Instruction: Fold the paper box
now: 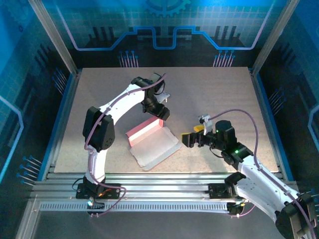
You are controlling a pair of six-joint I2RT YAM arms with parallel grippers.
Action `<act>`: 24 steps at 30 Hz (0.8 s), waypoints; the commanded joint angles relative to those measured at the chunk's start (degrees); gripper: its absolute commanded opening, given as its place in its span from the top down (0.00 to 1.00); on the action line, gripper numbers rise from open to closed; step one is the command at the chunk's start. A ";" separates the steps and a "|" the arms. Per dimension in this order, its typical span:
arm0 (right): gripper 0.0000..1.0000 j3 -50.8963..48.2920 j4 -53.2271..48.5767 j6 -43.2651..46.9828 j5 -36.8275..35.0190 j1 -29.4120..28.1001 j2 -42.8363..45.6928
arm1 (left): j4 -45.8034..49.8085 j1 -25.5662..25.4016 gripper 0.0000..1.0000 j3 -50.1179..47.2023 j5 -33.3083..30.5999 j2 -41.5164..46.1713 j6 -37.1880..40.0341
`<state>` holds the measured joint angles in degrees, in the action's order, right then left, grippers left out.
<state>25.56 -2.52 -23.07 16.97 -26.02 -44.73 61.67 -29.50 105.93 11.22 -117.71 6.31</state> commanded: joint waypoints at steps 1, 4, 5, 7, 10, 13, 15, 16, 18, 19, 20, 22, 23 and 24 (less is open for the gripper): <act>0.00 -1.47 -1.62 -1.46 2.55 1.37 0.89 | 3.85 -0.55 0.36 2.35 -1.30 -1.28 1.95; 0.00 -1.57 -1.26 -1.67 2.89 1.80 0.63 | 4.12 -0.78 0.41 2.77 -1.24 -1.73 2.04; 0.00 -1.57 -1.18 -1.71 3.04 1.94 0.45 | 4.16 -0.89 0.44 2.88 -0.96 -1.91 1.94; 0.00 -1.57 -1.08 -1.69 3.15 2.10 0.18 | 4.01 -1.00 0.48 3.05 -0.14 -2.08 1.71; 0.00 -1.58 -1.00 -1.80 3.35 2.41 -0.36 | 3.72 -1.00 0.57 3.12 1.67 -2.26 1.09; 0.00 -1.83 -0.84 -2.10 3.45 2.37 -0.53 | 3.89 -1.00 0.63 3.48 1.52 -2.48 0.69; 0.00 -1.83 -0.98 -2.57 3.12 2.49 -0.62 | 4.14 -0.96 0.66 3.67 1.38 -2.52 0.45; 0.00 -1.68 -1.16 -2.95 2.79 2.47 -0.78 | 3.97 -0.65 0.67 3.59 2.49 -2.31 0.22; 0.00 -1.36 -1.54 -4.40 1.57 2.47 -1.10 | 3.17 0.77 0.68 3.24 6.76 -2.00 -0.93; 0.00 -0.86 -2.06 -5.36 0.60 2.47 -1.43 | 2.54 1.97 0.68 2.95 9.73 -1.76 -1.94; 0.00 -0.34 -2.66 -5.73 0.43 2.52 -1.50 | 1.39 3.22 0.69 2.15 12.80 -1.29 -3.22; 0.00 1.48 -4.92 -5.76 -0.08 2.62 -1.65 | -2.11 5.27 0.68 -0.72 16.41 0.39 -5.94; 0.00 2.59 -6.53 -5.76 -0.23 2.73 -1.59 | -4.54 6.11 0.68 -2.75 17.58 1.73 -7.34; 0.00 3.52 -7.77 -5.81 -0.28 2.96 -1.57 | -6.58 6.79 0.67 -4.70 18.53 2.78 -9.13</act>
<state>25.19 -6.04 -27.51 17.87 -24.27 -46.41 60.05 -25.65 105.51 22.11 -118.26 2.79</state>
